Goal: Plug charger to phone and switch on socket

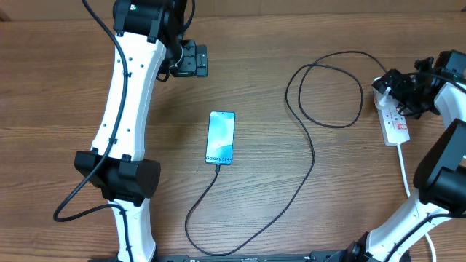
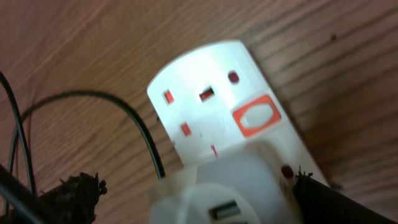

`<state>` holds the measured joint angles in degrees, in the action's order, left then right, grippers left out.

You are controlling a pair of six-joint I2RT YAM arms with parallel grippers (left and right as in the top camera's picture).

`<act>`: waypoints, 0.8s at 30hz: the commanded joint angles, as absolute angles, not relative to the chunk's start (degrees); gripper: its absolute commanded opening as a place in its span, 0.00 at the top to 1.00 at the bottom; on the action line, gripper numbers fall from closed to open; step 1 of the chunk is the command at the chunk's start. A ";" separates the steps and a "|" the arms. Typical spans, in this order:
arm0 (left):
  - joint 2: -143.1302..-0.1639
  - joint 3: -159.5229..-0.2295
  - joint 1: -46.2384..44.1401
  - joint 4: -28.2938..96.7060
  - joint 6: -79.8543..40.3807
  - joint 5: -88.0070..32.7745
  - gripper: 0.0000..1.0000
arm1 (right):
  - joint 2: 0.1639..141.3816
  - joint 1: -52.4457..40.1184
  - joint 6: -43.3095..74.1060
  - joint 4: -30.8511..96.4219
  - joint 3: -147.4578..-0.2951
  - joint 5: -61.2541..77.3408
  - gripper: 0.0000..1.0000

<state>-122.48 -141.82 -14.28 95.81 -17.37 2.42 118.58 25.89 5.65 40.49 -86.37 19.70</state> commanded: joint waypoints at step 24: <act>-121.71 -142.71 -14.66 95.72 -16.29 2.98 0.00 | 119.63 25.45 5.45 44.01 -89.32 18.98 0.00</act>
<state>-122.48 -141.82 -14.28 95.81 -17.37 2.42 118.89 25.82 5.74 44.51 -89.14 15.99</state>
